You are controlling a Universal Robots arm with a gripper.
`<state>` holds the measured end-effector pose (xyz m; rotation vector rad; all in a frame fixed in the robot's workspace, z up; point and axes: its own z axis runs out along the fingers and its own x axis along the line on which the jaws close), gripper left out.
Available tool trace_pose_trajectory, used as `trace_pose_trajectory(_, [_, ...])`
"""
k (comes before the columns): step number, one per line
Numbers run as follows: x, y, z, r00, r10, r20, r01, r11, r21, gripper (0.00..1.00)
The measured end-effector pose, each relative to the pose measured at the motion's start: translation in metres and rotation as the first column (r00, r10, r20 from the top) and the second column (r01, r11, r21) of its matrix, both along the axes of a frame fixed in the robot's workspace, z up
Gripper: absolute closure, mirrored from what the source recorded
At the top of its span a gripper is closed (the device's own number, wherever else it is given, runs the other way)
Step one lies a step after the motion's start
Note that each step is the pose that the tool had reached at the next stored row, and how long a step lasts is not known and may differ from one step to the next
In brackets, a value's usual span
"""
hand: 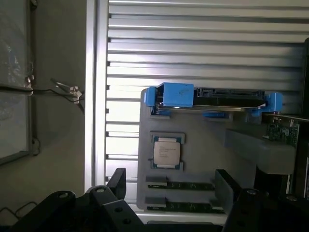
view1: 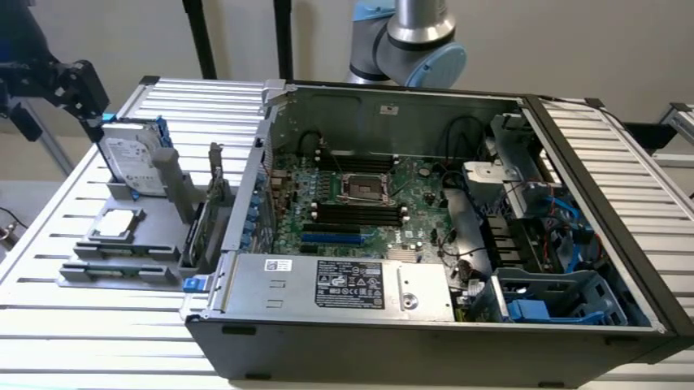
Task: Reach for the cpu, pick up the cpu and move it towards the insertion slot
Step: 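Pick up the cpu and move it towards the insertion slot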
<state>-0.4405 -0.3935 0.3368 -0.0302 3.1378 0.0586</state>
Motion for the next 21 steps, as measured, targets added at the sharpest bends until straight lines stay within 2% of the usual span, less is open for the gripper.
trace_pose_trajectory(9, [0.000,-0.0011,-0.0164,1.0000,0.001,0.0000,-0.001,1.0000,0.0000,0.17])
trace_pose_trajectory(21, [0.003,-0.0090,-0.0383,1.0000,0.002,0.0000,-0.002,1.0000,0.0000,0.17])
